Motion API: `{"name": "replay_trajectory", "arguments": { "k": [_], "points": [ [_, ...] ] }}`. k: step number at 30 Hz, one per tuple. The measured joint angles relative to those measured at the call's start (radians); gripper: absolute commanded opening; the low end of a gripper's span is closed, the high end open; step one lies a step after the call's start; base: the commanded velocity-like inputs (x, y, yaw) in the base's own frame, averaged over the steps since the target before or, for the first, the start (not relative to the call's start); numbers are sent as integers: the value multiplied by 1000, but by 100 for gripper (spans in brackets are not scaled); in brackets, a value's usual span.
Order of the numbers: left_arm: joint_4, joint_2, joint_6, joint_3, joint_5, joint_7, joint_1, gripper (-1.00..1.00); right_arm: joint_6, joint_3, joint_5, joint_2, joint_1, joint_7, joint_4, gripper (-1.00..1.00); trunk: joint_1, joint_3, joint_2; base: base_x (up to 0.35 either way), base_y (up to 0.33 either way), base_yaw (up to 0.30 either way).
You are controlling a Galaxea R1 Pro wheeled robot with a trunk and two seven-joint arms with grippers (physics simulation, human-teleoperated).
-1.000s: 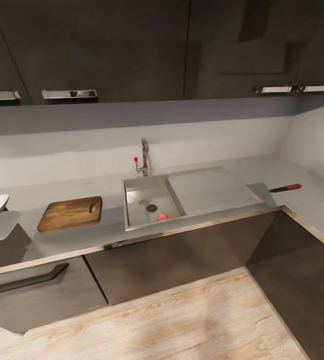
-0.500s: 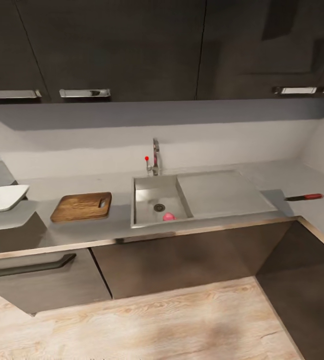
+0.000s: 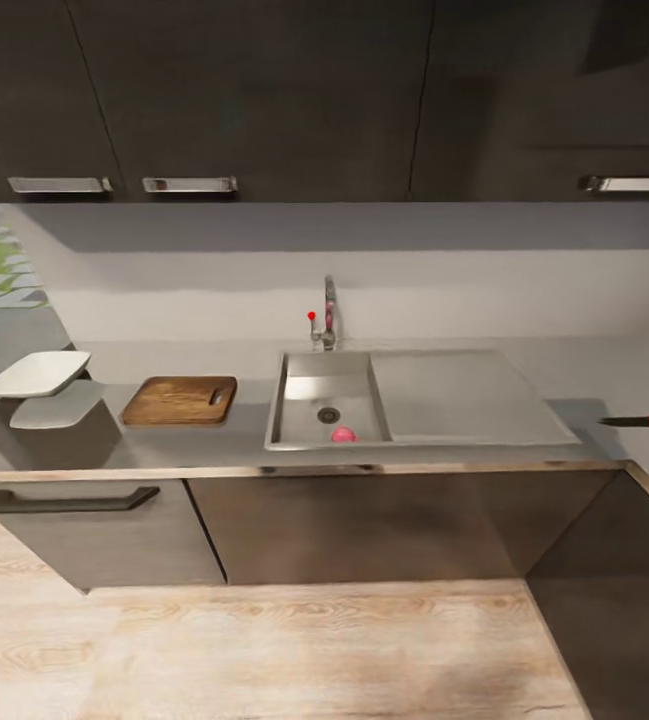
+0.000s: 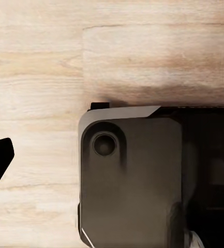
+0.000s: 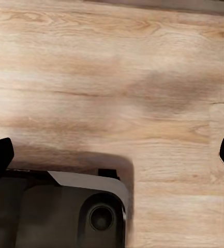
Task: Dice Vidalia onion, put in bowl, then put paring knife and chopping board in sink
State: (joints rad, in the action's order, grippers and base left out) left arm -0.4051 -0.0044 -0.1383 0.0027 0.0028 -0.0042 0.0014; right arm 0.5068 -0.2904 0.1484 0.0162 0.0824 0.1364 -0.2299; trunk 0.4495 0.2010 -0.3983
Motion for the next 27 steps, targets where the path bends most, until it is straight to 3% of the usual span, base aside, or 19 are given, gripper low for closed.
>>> {"name": "replay_trajectory", "arguments": {
  "k": [12, 27],
  "points": [
    [0, 0, 0, 0, 0, 0, 0, 100, 1, 0, 0, 1, 0, 0, 0, 100, 0, 0, 0, 0, -140, 239],
    [2, 0, 0, 0, 0, 0, 0, 100, 4, 7, 7, 8, 0, -1, -2, 100, 0, -2, 0, 0, -2, -20]
  ]
}}
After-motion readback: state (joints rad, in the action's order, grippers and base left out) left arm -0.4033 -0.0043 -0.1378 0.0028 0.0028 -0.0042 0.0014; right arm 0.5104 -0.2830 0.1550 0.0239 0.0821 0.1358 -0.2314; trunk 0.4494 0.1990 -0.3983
